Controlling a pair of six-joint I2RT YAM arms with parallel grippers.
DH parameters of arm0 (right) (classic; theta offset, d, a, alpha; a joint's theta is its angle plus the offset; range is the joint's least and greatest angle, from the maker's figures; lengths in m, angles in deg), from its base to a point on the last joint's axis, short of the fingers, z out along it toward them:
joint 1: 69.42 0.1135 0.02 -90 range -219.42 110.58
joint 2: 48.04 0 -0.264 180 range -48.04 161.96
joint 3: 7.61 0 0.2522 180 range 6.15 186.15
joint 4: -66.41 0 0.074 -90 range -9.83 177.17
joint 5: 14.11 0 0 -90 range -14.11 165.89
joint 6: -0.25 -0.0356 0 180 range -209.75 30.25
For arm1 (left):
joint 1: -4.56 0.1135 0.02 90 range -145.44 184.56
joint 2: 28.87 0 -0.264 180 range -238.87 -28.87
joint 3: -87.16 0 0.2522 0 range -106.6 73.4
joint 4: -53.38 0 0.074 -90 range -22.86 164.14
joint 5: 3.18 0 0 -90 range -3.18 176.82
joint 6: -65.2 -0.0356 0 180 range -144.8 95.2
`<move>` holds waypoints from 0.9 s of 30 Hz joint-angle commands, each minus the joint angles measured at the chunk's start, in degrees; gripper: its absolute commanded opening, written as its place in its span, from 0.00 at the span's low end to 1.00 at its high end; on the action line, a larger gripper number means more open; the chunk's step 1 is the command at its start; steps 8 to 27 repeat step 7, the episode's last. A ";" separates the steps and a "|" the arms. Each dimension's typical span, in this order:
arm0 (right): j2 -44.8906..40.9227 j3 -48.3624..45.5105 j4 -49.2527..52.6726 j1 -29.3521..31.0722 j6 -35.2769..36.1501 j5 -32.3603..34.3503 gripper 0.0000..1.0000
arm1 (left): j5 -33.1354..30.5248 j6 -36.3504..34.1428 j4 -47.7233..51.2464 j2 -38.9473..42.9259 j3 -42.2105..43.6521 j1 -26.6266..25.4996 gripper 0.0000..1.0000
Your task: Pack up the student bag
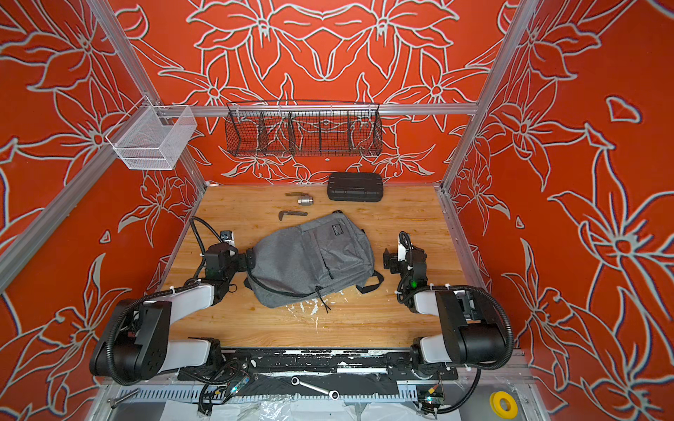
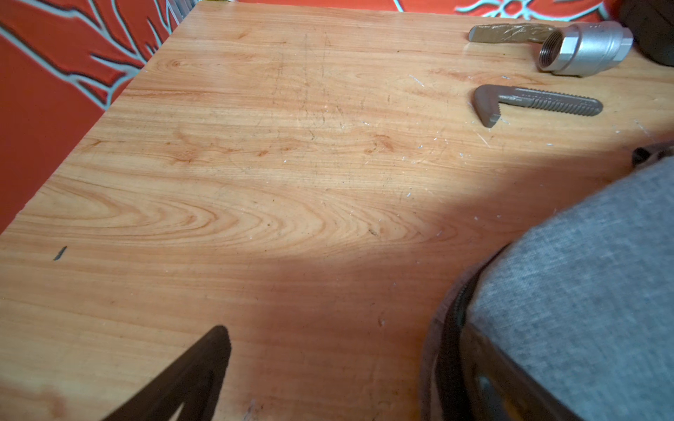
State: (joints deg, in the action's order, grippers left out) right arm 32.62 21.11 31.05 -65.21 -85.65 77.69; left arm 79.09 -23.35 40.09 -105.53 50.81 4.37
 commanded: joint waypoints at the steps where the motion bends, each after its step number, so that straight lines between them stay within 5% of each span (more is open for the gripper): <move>1: -0.07 0.90 -1.11 -0.26 0.64 -1.29 0.97 | 2.19 -0.49 -0.56 -0.84 -1.31 0.27 0.97; 27: -0.10 2.04 0.98 -0.25 -0.05 0.30 0.97 | 5.00 -0.40 -0.36 -0.37 -1.17 1.68 0.97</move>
